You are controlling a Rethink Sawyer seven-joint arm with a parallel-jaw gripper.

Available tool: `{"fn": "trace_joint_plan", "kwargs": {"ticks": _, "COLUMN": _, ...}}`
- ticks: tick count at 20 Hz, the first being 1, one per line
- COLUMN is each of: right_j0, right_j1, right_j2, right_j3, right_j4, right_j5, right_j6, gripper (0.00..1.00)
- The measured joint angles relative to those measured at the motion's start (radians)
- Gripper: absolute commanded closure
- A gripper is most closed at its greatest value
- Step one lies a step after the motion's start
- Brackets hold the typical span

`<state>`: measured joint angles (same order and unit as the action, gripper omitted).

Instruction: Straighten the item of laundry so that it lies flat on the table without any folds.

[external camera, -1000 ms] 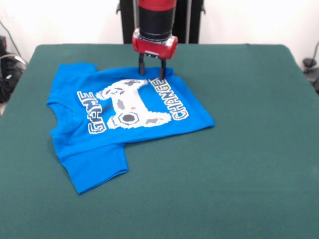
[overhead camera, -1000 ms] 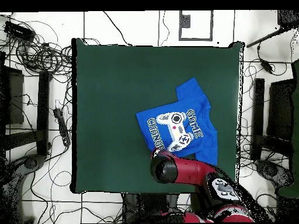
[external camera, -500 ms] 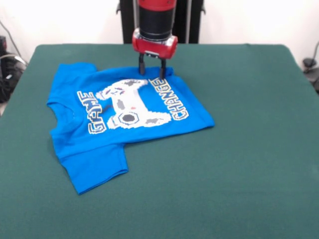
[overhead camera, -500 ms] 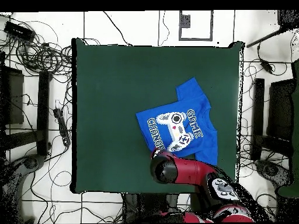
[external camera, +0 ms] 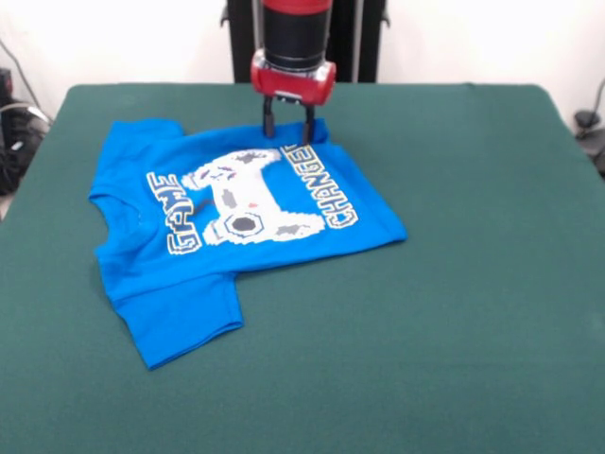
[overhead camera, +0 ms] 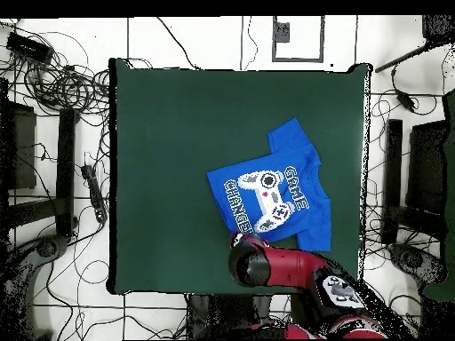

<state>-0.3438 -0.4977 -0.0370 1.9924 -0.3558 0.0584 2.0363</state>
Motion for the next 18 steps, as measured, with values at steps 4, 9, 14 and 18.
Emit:
{"fn": "trace_joint_plan", "kwargs": {"ticks": 4, "right_j0": -0.014, "right_j1": 0.004, "right_j2": -0.007, "right_j3": 0.022, "right_j4": -0.028, "right_j5": -0.020, "right_j6": 0.000, "gripper": 0.00}}
{"fn": "trace_joint_plan", "kwargs": {"ticks": 9, "right_j0": -0.017, "right_j1": 0.025, "right_j2": -0.029, "right_j3": 0.036, "right_j4": -0.052, "right_j5": -0.048, "right_j6": 0.000, "gripper": 0.00}}
{"fn": "trace_joint_plan", "kwargs": {"ticks": 14, "right_j0": -0.016, "right_j1": 0.045, "right_j2": -0.040, "right_j3": 0.041, "right_j4": -0.066, "right_j5": -0.095, "right_j6": 0.000, "gripper": 0.00}}
{"fn": "trace_joint_plan", "kwargs": {"ticks": 18, "right_j0": -0.017, "right_j1": 0.049, "right_j2": -0.046, "right_j3": 0.048, "right_j4": -0.073, "right_j5": -0.126, "right_j6": 0.000, "gripper": 0.00}}
